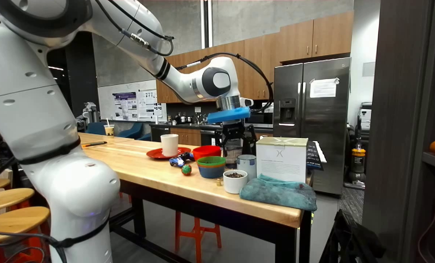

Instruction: Move the mug to the left

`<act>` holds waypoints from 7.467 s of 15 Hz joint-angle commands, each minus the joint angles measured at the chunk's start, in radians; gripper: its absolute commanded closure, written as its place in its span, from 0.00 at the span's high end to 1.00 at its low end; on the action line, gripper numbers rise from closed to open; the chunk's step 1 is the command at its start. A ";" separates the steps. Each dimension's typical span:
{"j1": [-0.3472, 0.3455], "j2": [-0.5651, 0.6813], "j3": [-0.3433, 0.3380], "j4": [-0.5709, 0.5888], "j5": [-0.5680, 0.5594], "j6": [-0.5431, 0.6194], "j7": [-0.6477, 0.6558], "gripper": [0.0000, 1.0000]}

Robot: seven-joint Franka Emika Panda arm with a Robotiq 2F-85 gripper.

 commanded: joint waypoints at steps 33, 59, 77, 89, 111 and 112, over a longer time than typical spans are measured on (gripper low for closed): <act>-0.015 -0.005 0.022 -0.001 -0.004 0.004 -0.002 1.00; -0.035 0.041 0.025 0.015 -0.029 -0.075 -0.016 0.00; 0.016 0.041 0.047 0.289 0.062 -0.193 -0.113 0.02; 0.025 0.045 0.050 0.434 0.116 -0.374 -0.164 0.02; 0.206 0.064 0.242 0.549 0.393 -0.734 -0.491 0.02; 0.219 0.062 0.257 0.545 0.398 -0.735 -0.508 0.02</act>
